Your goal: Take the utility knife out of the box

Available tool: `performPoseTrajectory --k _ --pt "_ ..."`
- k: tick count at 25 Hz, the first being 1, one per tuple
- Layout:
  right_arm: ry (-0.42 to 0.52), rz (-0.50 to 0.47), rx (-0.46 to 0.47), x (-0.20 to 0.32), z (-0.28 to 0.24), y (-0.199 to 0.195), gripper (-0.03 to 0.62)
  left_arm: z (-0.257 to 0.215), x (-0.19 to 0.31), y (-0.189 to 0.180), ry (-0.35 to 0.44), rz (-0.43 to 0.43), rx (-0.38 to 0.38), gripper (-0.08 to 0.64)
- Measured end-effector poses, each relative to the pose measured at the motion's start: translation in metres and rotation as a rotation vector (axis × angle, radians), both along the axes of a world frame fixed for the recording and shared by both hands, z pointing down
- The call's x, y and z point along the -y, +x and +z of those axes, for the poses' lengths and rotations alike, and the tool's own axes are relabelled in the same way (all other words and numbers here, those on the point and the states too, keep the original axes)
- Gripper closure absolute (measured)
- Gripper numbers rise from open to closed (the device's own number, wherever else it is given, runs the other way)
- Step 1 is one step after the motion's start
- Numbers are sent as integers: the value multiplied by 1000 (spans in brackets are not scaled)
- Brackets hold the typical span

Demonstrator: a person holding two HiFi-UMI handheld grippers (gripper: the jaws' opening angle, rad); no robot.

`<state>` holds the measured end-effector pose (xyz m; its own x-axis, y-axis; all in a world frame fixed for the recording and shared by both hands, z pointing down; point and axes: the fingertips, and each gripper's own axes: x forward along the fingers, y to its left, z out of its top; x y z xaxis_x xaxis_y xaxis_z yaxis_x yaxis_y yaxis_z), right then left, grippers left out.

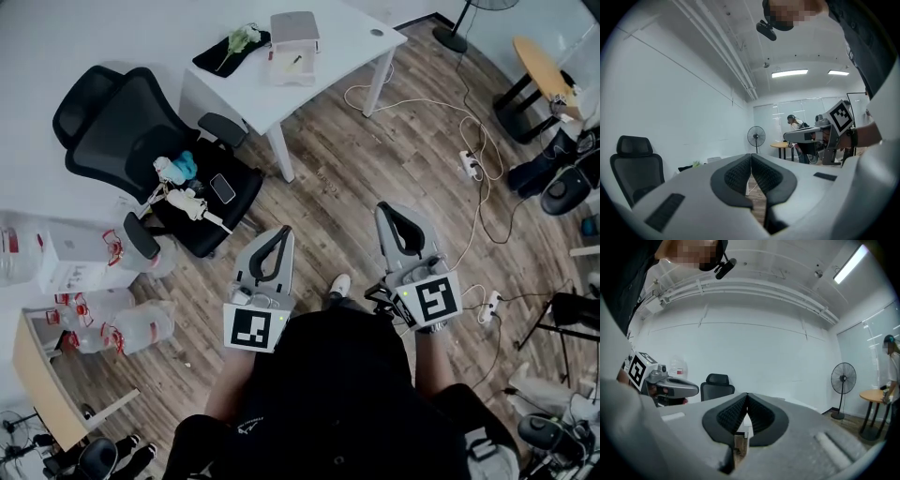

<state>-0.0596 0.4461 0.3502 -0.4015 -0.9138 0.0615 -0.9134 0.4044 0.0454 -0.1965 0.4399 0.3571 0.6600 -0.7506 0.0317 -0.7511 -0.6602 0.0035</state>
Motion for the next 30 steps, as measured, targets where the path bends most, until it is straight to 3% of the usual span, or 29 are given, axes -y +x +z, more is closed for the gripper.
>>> performPoseTrajectory --k 11,18,26,30 --pt "30 -54 -30 8 -7 67 588 -3 15 51 30 -49 10 554" --pt "18 -41 -21 24 1 74 588 0 32 61 26 -47 2 554" --pt "19 30 -22 57 7 70 588 13 82 64 8 17 -21 554" --pt "-54 71 -62 85 24 81 588 13 124 79 4 71 -29 554"
